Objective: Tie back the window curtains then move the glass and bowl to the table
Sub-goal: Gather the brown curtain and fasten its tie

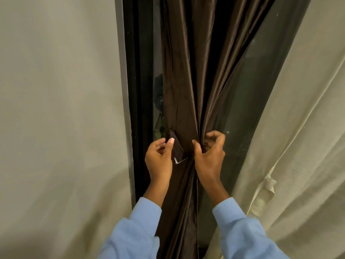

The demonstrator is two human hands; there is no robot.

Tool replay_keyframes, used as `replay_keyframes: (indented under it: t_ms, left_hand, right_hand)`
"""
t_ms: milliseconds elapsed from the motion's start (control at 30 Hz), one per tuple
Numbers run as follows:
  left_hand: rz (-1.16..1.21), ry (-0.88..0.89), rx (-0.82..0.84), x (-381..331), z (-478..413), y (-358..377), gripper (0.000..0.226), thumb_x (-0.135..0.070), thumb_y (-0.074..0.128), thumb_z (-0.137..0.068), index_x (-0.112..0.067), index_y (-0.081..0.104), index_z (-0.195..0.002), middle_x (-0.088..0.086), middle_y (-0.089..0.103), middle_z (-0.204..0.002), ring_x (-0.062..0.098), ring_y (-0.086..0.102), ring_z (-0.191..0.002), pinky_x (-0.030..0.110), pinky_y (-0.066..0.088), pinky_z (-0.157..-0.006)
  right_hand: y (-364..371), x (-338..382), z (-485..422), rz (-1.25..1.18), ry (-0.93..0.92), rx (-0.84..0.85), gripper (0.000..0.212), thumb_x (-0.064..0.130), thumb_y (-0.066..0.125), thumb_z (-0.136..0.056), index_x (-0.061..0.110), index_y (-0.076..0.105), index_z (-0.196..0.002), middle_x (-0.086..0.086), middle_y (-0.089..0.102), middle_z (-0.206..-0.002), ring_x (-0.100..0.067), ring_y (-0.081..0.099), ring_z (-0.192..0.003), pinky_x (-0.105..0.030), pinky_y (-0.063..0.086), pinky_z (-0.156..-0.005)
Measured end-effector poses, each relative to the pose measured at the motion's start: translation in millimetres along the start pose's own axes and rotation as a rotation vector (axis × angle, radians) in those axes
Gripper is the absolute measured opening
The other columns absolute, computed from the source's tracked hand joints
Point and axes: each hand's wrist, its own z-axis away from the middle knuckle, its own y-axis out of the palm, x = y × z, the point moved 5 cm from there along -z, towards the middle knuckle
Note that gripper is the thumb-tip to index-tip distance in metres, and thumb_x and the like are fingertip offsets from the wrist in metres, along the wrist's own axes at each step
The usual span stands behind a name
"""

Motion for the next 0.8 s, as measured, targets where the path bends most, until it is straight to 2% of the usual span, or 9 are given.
replay_keyframes:
  t_ms: [100,167,267,367,433,533,633,700,800]
  left_hand:
    - [0.058,-0.167,0.131,4.5,-1.4,6.7,0.011,-0.033,0.066,-0.087,-0.023,0.07,-0.086,0.003,0.073,-0.084,0.013,0.07,-0.082,0.039,0.059,-0.075]
    - [0.074,-0.222,0.161,3.3,4.5,9.6,0.011,-0.029,0.067,-0.087,-0.023,0.07,-0.078,0.005,0.073,-0.081,0.015,0.07,-0.079,0.04,0.059,-0.075]
    - [0.237,-0.355,0.19,2.6,10.9,14.7,0.009,-0.02,0.065,-0.089,-0.015,0.072,-0.091,0.005,0.074,-0.086,0.015,0.072,-0.081,0.034,0.058,-0.075]
    - [0.542,-0.521,0.437,-7.5,18.6,30.1,0.021,-0.018,0.056,-0.095,-0.006,0.066,-0.109,0.012,0.072,-0.101,0.019,0.071,-0.091,0.031,0.056,-0.076]
    - [0.631,-0.584,0.596,-16.7,27.4,40.6,0.026,-0.018,0.052,-0.096,-0.003,0.064,-0.113,0.012,0.072,-0.098,0.018,0.071,-0.085,0.026,0.056,-0.071]
    - [0.499,-0.567,0.713,-23.3,38.5,51.3,0.028,-0.025,0.055,-0.094,-0.002,0.066,-0.105,0.013,0.071,-0.087,0.017,0.068,-0.07,0.021,0.053,-0.057]
    - [0.261,-0.52,0.67,-18.4,38.9,52.9,0.033,-0.038,0.063,-0.089,-0.006,0.073,-0.087,0.009,0.069,-0.069,0.013,0.059,-0.05,0.019,0.045,-0.046]
    - [0.153,-0.509,0.584,-13.2,33.9,50.7,0.038,-0.044,0.067,-0.084,-0.007,0.074,-0.076,0.005,0.059,-0.053,0.012,0.048,-0.041,0.021,0.04,-0.042]
    - [0.117,-0.495,0.532,-9.7,28.4,49.9,0.04,-0.047,0.072,-0.078,-0.012,0.067,-0.059,0.003,0.05,-0.046,0.013,0.046,-0.04,0.022,0.042,-0.044]
  right_hand:
    - [-1.3,-1.5,2.3,0.032,-0.063,-0.008,0.028,0.001,0.071,-0.086,0.019,0.05,-0.087,0.004,0.058,-0.076,0.001,0.06,-0.067,-0.01,0.047,-0.064]
    - [0.4,-3.3,3.2,0.061,-0.114,0.03,0.023,-0.006,0.067,-0.086,0.016,0.063,-0.08,0.005,0.064,-0.076,0.002,0.065,-0.077,-0.014,0.052,-0.072]
    - [1.0,-2.6,3.0,0.1,-0.153,0.053,0.021,-0.002,0.066,-0.087,0.014,0.076,-0.097,0.005,0.072,-0.093,-0.001,0.067,-0.089,-0.018,0.055,-0.083]
    - [1.8,-4.3,2.1,0.02,-0.121,0.103,0.026,-0.001,0.069,-0.087,0.016,0.075,-0.105,0.009,0.072,-0.098,-0.002,0.068,-0.094,-0.019,0.054,-0.087]
    - [0.6,-5.1,3.6,-0.064,-0.112,0.125,0.028,-0.003,0.069,-0.085,0.016,0.074,-0.105,0.007,0.072,-0.099,-0.006,0.069,-0.096,-0.022,0.055,-0.086]
    - [-1.7,-11.7,9.0,-0.158,-0.03,0.134,0.018,-0.004,0.065,-0.089,0.011,0.072,-0.096,0.0,0.073,-0.088,-0.012,0.071,-0.084,-0.025,0.057,-0.075]
    - [-2.1,-19.6,11.9,-0.185,0.054,0.138,0.015,-0.001,0.062,-0.091,0.006,0.065,-0.079,0.001,0.068,-0.069,-0.013,0.068,-0.065,-0.023,0.053,-0.059]
    - [-1.8,-19.6,12.7,-0.182,0.05,0.154,0.014,-0.002,0.063,-0.09,0.006,0.065,-0.079,0.002,0.068,-0.066,-0.011,0.068,-0.064,-0.021,0.051,-0.058]
    - [-3.3,-18.0,13.7,-0.217,0.078,0.177,0.01,-0.003,0.061,-0.09,0.005,0.066,-0.086,0.005,0.069,-0.07,-0.006,0.068,-0.068,-0.016,0.05,-0.063]
